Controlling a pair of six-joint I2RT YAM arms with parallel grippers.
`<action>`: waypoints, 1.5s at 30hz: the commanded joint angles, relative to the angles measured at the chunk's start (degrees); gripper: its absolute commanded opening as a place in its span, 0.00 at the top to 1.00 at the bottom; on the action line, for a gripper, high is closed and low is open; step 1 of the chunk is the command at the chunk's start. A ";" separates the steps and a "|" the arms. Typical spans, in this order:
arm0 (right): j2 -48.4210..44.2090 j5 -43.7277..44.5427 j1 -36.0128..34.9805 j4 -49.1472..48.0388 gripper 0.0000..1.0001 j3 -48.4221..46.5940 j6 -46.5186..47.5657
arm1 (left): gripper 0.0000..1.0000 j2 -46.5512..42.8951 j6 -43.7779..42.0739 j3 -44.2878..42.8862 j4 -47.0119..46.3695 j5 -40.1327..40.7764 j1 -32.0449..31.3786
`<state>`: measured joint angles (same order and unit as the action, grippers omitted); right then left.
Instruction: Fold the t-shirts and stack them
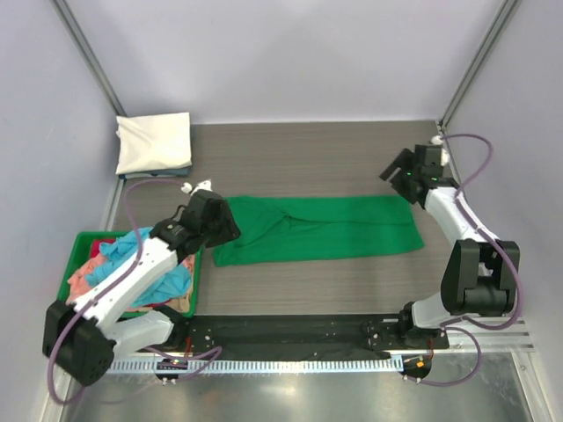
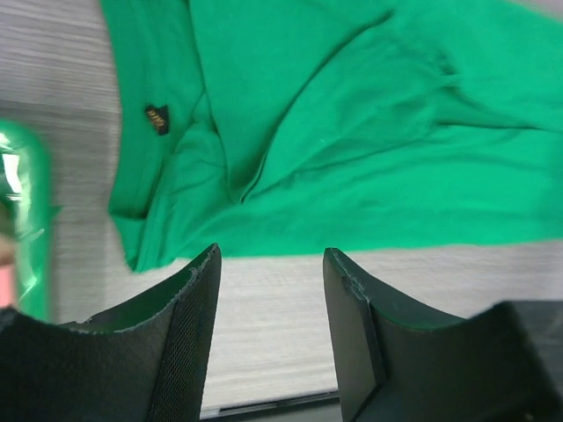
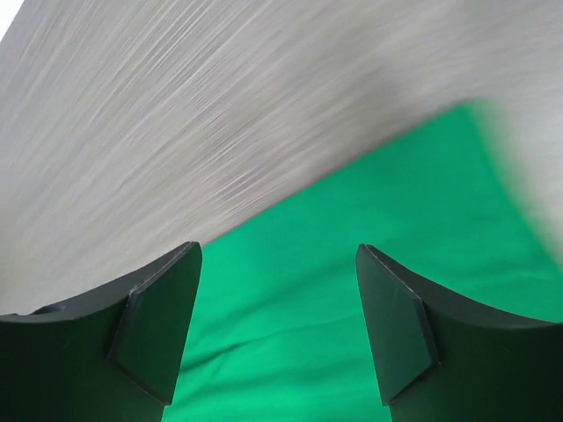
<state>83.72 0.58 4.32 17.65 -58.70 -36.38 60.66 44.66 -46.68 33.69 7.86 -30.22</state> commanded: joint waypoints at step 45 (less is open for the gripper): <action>-2.17 12.68 -46.01 10.30 0.17 2.11 -8.19 | 0.46 71.62 -16.28 -59.96 -17.61 -8.21 2.53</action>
<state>78.63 4.29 -45.78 22.35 -51.11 -51.55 136.42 29.65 -110.56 19.73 0.10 -29.52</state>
